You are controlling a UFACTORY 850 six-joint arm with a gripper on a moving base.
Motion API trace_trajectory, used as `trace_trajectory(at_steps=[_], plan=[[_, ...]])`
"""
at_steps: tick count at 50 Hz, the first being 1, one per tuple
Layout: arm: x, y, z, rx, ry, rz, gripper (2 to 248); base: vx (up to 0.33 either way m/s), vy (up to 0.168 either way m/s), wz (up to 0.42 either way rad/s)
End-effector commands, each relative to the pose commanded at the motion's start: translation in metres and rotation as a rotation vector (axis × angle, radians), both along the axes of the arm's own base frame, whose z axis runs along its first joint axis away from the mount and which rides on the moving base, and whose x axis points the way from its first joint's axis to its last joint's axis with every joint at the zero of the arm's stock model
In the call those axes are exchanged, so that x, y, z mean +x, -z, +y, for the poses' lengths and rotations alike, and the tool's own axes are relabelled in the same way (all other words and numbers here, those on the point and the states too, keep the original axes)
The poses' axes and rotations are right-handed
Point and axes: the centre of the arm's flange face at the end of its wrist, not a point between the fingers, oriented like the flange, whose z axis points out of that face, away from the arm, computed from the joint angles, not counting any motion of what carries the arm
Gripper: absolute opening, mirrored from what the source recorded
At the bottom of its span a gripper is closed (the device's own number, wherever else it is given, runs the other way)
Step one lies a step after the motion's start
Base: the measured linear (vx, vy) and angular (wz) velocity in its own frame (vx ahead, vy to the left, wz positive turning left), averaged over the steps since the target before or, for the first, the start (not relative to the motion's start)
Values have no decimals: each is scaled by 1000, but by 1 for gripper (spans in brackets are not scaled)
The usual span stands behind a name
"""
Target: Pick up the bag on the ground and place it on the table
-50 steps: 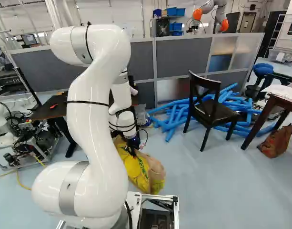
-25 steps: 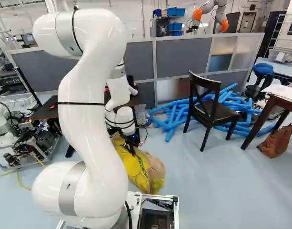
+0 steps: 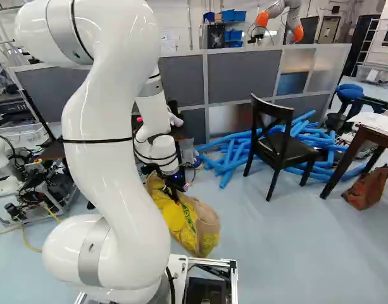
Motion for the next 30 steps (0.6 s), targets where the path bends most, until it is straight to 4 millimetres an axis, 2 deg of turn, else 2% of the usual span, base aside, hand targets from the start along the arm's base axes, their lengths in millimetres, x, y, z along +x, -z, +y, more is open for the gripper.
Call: trace_trajectory(at_steps=[30], plan=[[-13, -45, -2, -1, 3, -8, 21, 0, 0, 0]])
